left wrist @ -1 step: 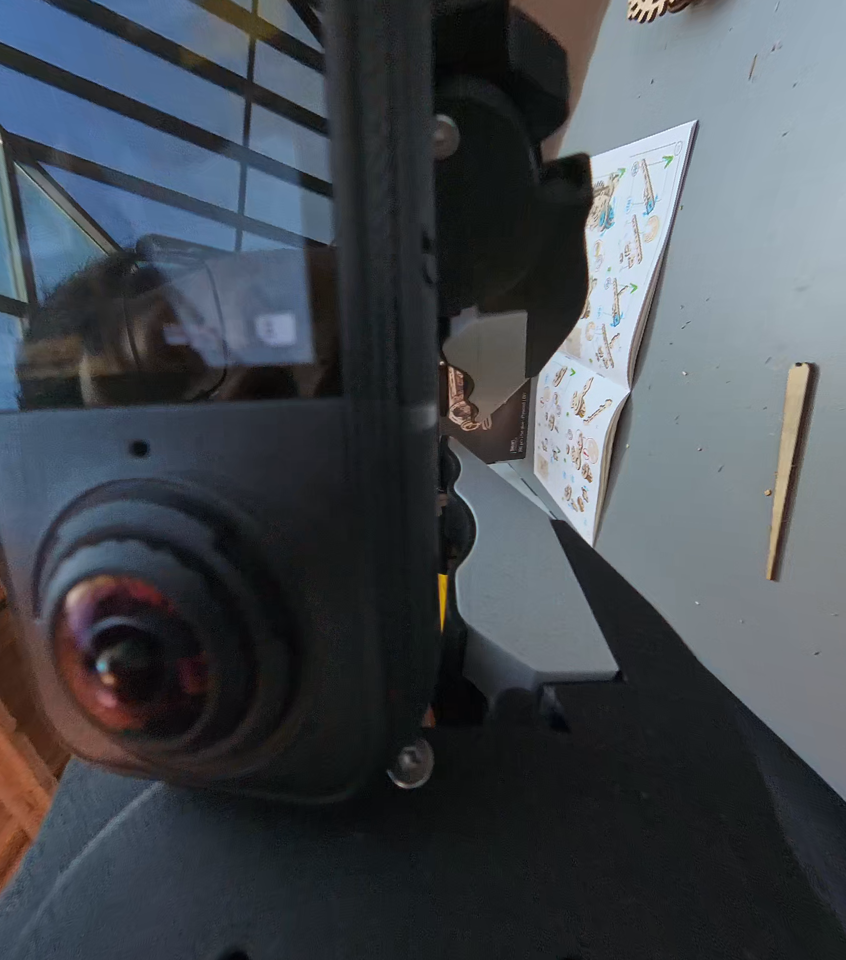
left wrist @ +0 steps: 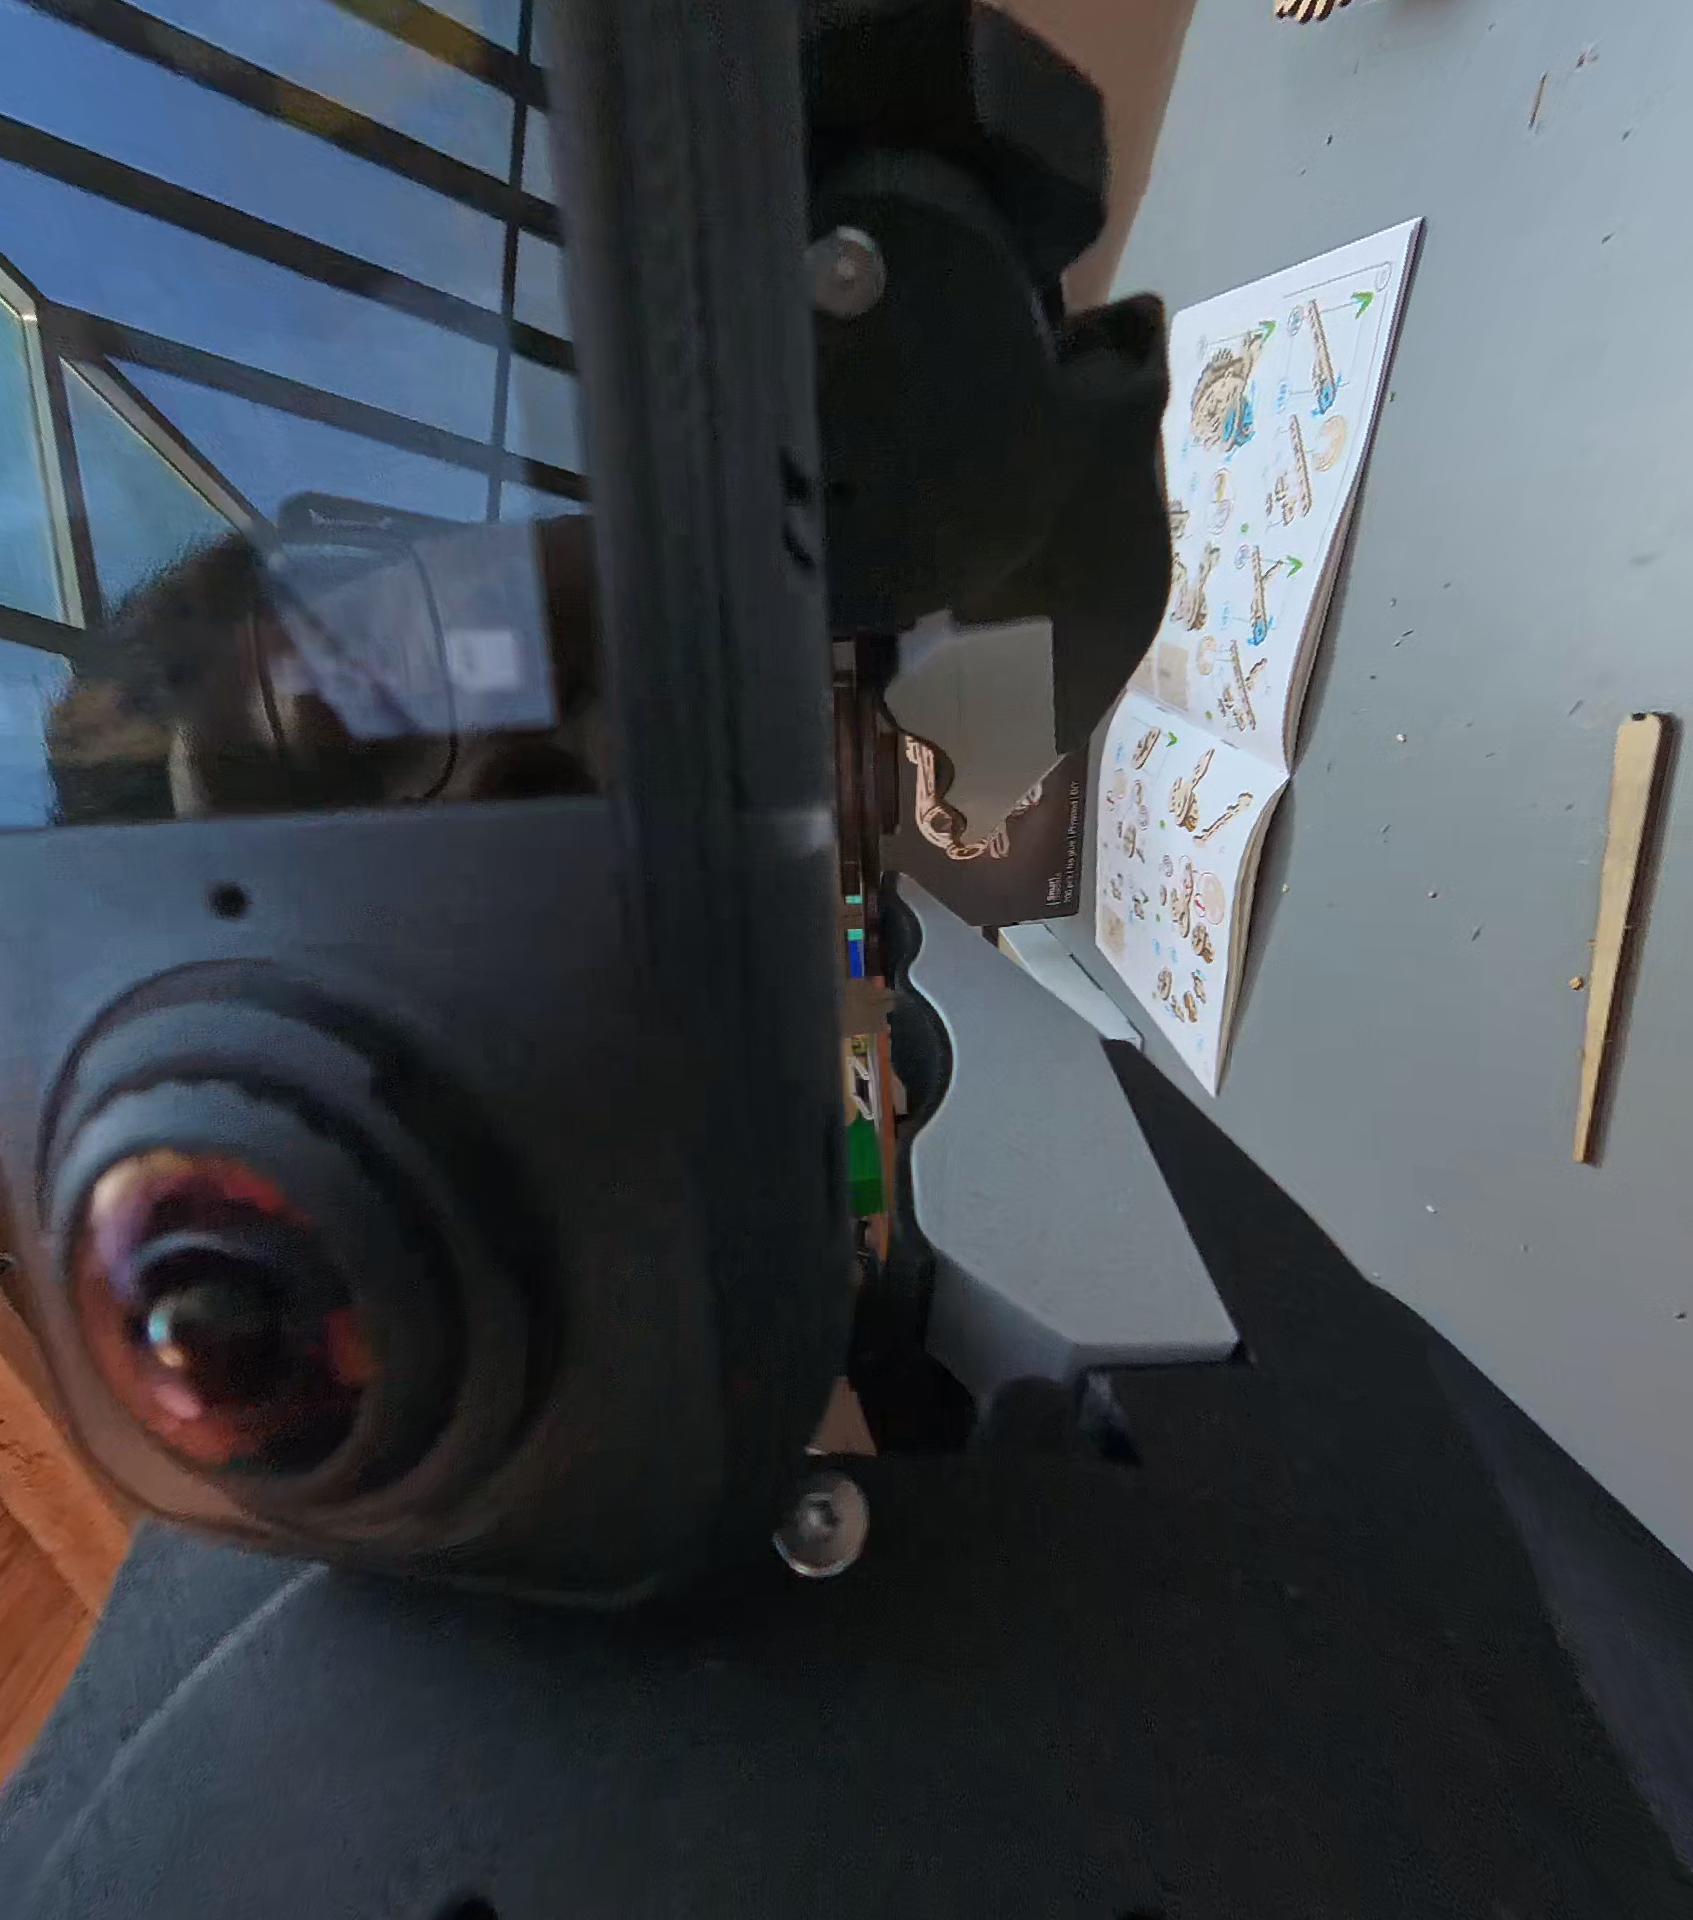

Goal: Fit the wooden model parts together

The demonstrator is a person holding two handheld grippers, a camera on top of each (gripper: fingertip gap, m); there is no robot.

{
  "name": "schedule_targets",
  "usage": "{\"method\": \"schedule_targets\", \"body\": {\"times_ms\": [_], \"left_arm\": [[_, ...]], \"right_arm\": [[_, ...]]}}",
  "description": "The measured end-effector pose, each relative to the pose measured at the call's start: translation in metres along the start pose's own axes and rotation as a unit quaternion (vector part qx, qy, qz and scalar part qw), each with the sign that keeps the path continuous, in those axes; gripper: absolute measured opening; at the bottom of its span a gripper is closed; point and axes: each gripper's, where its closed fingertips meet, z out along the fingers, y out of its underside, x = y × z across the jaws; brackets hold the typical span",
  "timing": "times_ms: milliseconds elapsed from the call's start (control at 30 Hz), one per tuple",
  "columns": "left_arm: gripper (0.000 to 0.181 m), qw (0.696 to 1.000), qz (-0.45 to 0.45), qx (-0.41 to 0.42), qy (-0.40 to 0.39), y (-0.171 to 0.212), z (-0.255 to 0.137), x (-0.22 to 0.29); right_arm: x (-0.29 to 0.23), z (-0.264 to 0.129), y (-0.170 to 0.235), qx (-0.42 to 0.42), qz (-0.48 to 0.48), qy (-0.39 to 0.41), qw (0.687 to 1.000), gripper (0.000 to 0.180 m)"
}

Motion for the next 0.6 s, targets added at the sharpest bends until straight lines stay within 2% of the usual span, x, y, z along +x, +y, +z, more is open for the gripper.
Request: {"method": "schedule_targets", "body": {"times_ms": [167, 600], "left_arm": [[0.012, 0.999, 0.027, 0.006, -0.031, -0.004, 0.000, -0.004], [0.013, 0.999, 0.022, 0.010, -0.042, -0.003, -0.001, -0.005]], "right_arm": [[0.001, -0.002, 0.001, 0.004, -0.020, 0.000, 1.000, 0.028], [0.009, -0.006, 0.001, -0.008, -0.030, 0.040, 0.999, 0.019]]}}
